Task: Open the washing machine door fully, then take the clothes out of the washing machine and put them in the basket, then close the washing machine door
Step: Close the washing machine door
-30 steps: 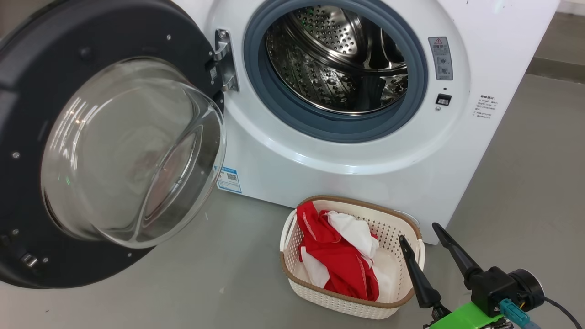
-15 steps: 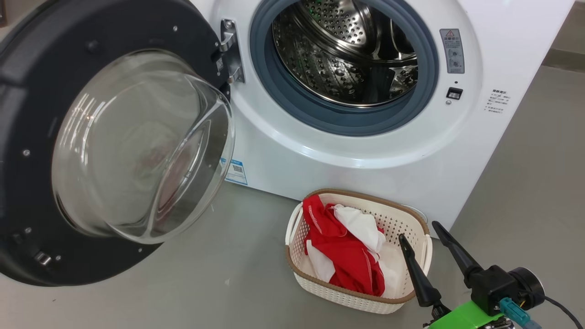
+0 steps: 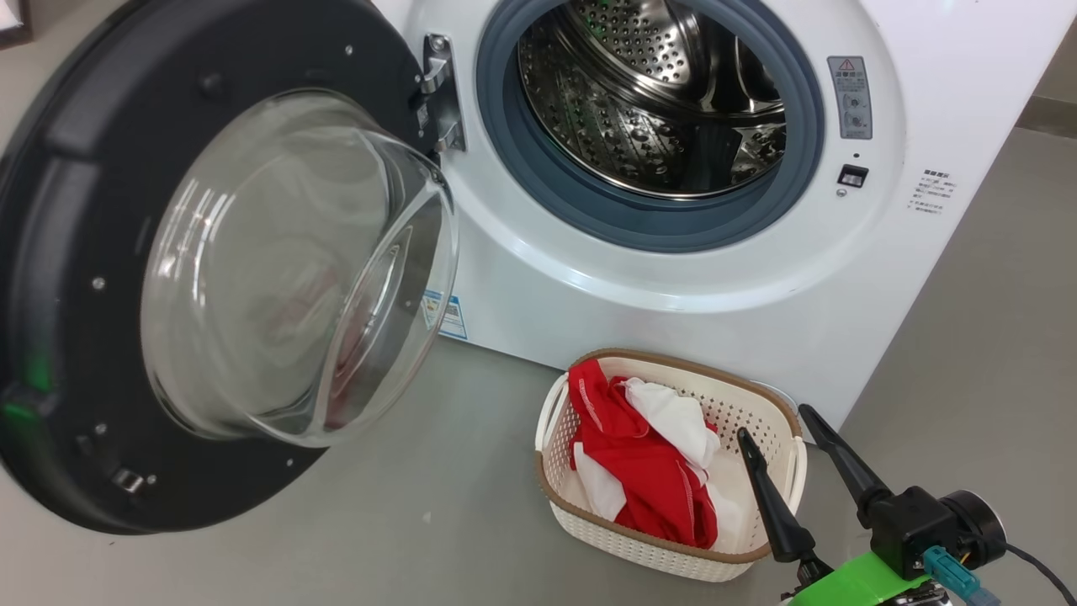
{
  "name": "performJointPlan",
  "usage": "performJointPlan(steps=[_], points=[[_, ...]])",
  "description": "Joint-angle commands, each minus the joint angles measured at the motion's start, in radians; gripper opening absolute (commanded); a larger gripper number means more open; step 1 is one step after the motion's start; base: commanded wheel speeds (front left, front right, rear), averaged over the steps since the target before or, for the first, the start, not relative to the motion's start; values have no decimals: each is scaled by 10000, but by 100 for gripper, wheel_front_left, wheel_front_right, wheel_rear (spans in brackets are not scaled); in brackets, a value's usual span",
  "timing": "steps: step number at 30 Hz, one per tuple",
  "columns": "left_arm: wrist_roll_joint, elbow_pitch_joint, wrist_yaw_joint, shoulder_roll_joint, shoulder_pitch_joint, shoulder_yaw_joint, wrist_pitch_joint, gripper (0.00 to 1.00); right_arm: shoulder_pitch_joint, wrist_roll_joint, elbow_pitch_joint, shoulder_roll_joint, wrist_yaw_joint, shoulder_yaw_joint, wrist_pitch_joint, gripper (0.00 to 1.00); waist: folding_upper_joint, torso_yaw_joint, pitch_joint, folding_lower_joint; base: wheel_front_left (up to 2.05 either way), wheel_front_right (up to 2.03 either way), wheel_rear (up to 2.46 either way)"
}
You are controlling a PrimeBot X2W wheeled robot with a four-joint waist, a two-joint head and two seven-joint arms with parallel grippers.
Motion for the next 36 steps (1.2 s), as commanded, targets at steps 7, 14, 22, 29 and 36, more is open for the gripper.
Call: performJointPlan(steps=[7, 14, 22, 29, 36], points=[[-956, -1497, 317, -480, 676, 527, 875, 0, -358, 103, -254, -72, 46, 179, -111, 100, 0, 190, -55, 0, 0, 0, 0], [-1564, -2754, 618, -1151, 1364, 713, 1619, 0, -365, 215, -261, -72, 46, 308, -126, 100, 0, 298, -92, 0, 0, 0, 0], [-1814, -4076, 901, -1889, 2099, 435, 2364, 0, -365, 285, -173, -72, 46, 398, -137, 100, 0, 302, -119, 0, 0, 0, 0], [-2058, -5086, 1126, -2481, 2511, 134, 2743, 0, -400, 400, -69, -72, 46, 485, -145, 100, 0, 214, -147, 0, 0, 0, 0], [-2278, -5695, 1290, -2792, 2733, -262, 2712, 0, -410, 448, 42, -72, 46, 496, -149, 100, 0, 103, -116, 0, 0, 0, 0]])
